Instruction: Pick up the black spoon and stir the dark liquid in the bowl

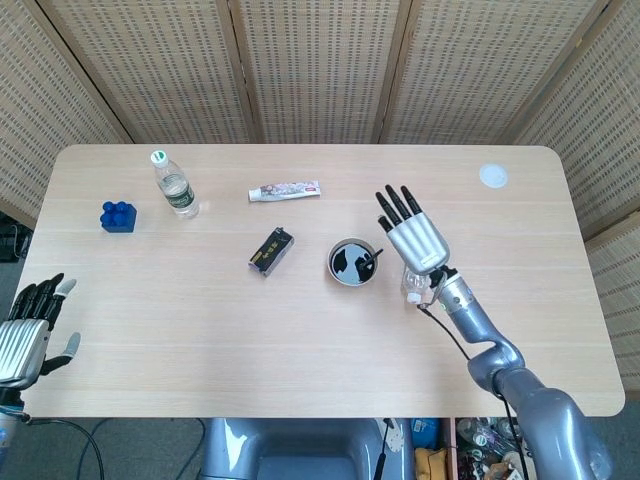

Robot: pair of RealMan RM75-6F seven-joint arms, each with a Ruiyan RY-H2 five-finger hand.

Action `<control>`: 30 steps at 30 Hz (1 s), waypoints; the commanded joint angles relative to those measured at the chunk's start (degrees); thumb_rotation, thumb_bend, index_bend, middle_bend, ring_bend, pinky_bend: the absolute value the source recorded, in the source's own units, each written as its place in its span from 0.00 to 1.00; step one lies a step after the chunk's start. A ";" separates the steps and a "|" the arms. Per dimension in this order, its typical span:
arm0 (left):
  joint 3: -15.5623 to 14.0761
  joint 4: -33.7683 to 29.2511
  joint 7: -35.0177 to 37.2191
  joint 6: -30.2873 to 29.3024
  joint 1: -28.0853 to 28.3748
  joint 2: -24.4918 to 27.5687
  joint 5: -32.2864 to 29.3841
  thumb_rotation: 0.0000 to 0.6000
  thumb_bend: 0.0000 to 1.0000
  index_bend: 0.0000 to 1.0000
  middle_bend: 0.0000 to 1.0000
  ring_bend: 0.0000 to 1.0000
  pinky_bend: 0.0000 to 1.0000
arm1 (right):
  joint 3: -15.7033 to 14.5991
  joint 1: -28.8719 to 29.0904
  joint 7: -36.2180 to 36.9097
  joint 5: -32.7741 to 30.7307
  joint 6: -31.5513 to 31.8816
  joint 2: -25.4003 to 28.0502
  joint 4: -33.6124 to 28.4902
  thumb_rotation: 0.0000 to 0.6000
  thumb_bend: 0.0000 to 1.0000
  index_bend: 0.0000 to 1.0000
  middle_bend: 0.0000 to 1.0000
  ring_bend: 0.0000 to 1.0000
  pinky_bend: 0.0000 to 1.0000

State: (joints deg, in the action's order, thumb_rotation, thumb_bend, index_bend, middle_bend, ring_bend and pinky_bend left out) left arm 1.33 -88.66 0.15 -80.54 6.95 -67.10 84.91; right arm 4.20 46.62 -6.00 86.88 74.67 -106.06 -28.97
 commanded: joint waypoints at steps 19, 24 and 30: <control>-1.07 -0.69 0.49 -1.68 -0.68 0.42 2.14 1.00 0.44 0.00 0.00 0.00 0.00 | 2.97 -23.06 -7.79 -14.76 3.72 27.23 -46.22 1.00 0.31 0.42 0.20 0.08 0.20; -1.18 -1.31 -0.19 -3.36 -0.90 0.83 3.83 1.00 0.44 0.00 0.00 0.00 0.00 | 1.36 -26.36 -6.44 -12.72 7.13 27.82 -46.98 1.00 0.31 0.42 0.20 0.08 0.17; -1.43 -2.17 -1.13 -4.58 -1.25 1.04 4.98 1.00 0.44 0.00 0.00 0.00 0.00 | 0.63 -29.32 -6.66 -11.45 9.99 27.24 -48.07 1.00 0.31 0.42 0.20 0.08 0.17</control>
State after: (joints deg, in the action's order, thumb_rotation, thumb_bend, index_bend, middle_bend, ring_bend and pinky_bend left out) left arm -0.07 -90.79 -0.94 -85.08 5.73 -66.06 89.86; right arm 4.99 17.64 -12.59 75.20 84.35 -78.67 -76.80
